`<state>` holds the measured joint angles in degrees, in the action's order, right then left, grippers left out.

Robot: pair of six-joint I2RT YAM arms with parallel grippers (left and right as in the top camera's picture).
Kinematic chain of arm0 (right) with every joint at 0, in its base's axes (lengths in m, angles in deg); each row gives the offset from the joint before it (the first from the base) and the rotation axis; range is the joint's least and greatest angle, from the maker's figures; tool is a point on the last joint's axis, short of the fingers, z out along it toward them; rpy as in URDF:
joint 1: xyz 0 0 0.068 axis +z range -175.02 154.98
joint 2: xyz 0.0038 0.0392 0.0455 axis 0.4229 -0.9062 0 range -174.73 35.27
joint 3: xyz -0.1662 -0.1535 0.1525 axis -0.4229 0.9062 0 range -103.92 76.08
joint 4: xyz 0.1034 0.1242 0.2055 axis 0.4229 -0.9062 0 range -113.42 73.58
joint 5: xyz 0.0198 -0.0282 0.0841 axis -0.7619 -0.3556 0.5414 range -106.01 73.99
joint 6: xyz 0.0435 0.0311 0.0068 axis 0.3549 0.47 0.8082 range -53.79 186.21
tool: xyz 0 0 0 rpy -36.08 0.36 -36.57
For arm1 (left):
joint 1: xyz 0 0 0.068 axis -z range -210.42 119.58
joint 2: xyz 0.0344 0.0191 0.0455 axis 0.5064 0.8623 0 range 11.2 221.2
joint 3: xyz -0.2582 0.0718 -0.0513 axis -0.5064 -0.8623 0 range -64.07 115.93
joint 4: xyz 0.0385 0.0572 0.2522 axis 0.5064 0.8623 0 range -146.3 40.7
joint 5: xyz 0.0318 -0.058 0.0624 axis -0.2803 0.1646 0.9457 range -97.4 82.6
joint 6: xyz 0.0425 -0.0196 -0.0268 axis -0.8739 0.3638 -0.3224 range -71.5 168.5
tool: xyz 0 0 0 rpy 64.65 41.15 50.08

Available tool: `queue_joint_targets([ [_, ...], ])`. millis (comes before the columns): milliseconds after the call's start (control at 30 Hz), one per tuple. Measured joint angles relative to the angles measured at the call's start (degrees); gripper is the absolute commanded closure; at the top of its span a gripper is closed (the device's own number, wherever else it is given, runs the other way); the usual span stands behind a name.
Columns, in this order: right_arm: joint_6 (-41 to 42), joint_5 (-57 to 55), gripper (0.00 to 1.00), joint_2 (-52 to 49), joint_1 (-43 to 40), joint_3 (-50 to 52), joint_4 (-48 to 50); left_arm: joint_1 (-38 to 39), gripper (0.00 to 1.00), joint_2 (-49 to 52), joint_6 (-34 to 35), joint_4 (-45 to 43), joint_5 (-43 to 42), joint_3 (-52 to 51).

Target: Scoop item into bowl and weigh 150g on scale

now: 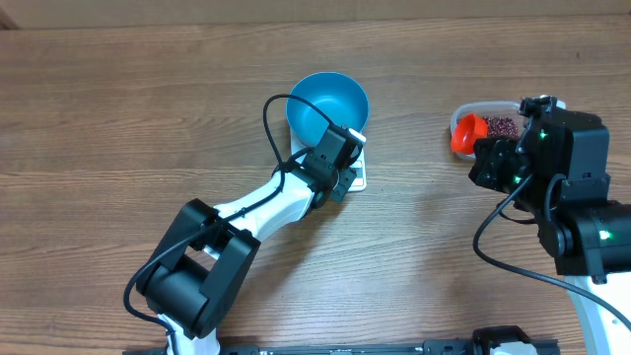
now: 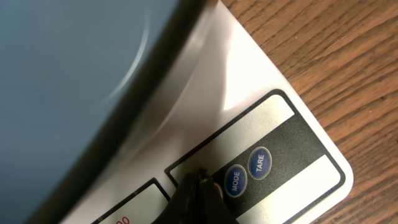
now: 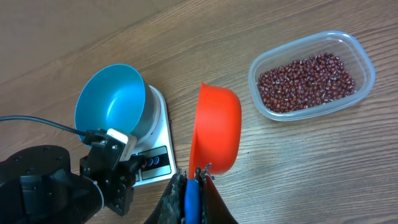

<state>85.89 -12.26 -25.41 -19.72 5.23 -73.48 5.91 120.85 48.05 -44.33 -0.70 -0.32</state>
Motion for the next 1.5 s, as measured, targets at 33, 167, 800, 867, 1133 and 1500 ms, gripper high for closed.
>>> queue_joint_targets([
  [33,-0.04,-0.02,0.96,0.0,0.0,0.0,0.02,0.0,0.96,0.0,-0.02,0.02,0.0,0.0],
  [167,-0.04,-0.02,0.96,0.0,0.0,0.0,0.02,0.02,0.96,0.0,-0.2,0.33,-0.04,0.07],
  [800,-0.22,-0.13,0.96,0.0,0.0,0.0,0.0,1.46,0.96,0.0,-2.8,1.86,-0.24,0.39],
  [867,-0.2,-0.15,0.96,0.0,0.0,0.0,0.02,1.46,0.96,0.0,-2.78,1.88,-0.24,0.39],
  [1133,-0.17,-0.15,0.96,0.0,0.0,0.0,-0.02,1.55,0.96,-0.26,-2.71,6.69,-0.5,1.62],
  [1500,-0.22,-0.15,0.96,0.0,0.0,0.0,0.04,1.57,0.0,-11.47,-0.96,20.37,-4.66,1.09],
])
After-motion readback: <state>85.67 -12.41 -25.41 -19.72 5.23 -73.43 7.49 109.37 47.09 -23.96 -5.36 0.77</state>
